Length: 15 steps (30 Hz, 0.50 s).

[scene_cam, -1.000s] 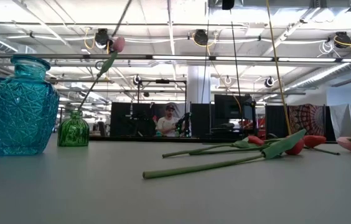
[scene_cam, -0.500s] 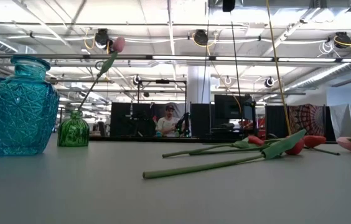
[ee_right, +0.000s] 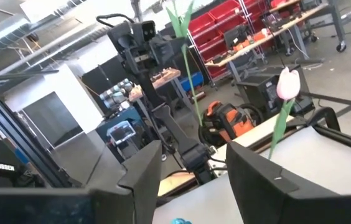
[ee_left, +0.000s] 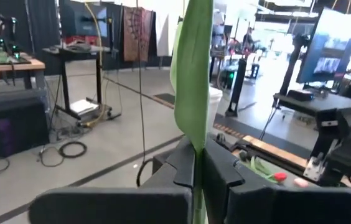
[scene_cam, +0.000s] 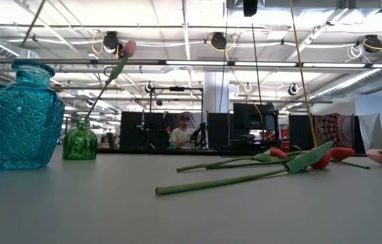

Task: Sort flowers into vase by color
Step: Put the left pink flower into the green vase

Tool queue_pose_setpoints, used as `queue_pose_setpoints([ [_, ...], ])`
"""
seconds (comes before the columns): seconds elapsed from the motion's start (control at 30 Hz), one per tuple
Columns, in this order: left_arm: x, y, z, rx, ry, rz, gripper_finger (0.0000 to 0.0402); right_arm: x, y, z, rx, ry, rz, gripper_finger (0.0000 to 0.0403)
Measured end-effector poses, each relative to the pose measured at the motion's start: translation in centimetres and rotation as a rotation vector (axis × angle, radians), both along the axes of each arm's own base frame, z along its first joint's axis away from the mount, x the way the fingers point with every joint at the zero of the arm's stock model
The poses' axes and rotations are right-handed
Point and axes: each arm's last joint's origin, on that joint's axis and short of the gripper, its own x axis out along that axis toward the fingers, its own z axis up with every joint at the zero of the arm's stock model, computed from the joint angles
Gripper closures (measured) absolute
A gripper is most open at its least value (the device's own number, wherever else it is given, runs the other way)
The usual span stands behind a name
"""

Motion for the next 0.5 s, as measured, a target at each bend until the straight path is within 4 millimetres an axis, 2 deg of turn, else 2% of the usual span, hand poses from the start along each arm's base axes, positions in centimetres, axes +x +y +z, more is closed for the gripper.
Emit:
queue_pose_setpoints([
  [0.1,-0.6,-0.1,-1.2,-0.018,-0.013,0.011,0.0389,0.0,0.0,-0.1,0.000,0.005,-0.001,0.0232],
  [0.23,-0.2,0.0,-3.0,-0.044,-0.023,0.013,0.0388,0.0,-0.2,-0.2,0.001,0.020,-0.037,0.0232],
  [0.5,3.6,0.5,-6.6,-0.060,-0.056,0.011,0.0387,0.0,-0.2,-0.5,0.000,0.049,-0.051,0.0232],
])
